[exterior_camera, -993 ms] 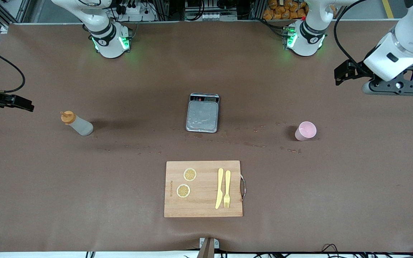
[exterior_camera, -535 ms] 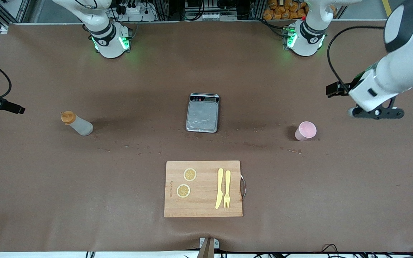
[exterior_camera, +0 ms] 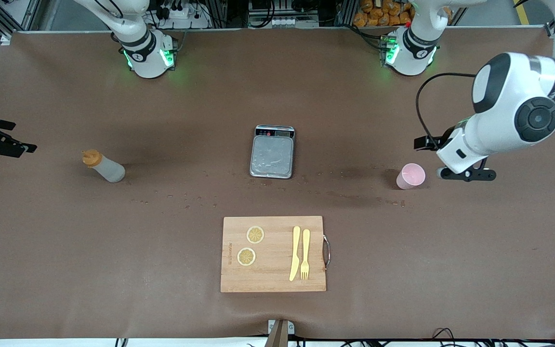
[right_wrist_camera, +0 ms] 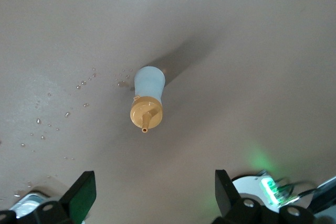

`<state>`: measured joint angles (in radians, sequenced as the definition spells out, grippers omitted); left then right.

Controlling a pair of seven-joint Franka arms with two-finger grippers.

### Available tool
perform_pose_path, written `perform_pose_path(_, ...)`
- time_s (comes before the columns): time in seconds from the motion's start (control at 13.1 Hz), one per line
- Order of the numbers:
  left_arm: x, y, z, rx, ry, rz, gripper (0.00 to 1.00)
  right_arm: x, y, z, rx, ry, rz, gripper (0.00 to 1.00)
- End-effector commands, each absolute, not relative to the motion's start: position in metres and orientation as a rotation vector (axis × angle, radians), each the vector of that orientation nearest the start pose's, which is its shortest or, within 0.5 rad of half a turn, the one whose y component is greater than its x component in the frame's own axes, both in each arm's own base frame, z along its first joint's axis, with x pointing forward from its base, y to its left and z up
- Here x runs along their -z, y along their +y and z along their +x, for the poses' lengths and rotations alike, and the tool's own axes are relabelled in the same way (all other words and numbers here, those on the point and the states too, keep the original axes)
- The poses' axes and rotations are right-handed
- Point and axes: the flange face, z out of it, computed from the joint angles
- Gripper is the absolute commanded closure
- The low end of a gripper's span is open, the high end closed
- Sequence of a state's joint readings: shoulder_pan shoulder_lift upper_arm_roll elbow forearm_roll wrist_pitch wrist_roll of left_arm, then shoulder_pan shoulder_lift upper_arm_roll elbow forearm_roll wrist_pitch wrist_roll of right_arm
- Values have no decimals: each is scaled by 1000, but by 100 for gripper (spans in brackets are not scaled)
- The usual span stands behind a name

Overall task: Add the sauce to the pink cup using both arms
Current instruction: 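Grasp the pink cup with the left gripper while the right gripper grasps the bottle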

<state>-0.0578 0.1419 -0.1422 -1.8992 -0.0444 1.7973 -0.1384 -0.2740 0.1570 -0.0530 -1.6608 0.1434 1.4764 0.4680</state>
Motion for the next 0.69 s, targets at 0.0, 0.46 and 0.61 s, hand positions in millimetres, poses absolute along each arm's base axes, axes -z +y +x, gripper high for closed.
perform_pose_path(0.0,-390,-95,551,-354,1,-3173,0,-464,-194,546,-600,1271,-2611,0)
perform_pose_path(0.46,-317,-75,544,-216,-59,-3191,0,-391,-264,534,-717,1397,-2295,0)
perform_pose_path(0.61,-301,-75,546,-229,-57,-3189,0,-366,-285,528,-739,1418,-2182,0)
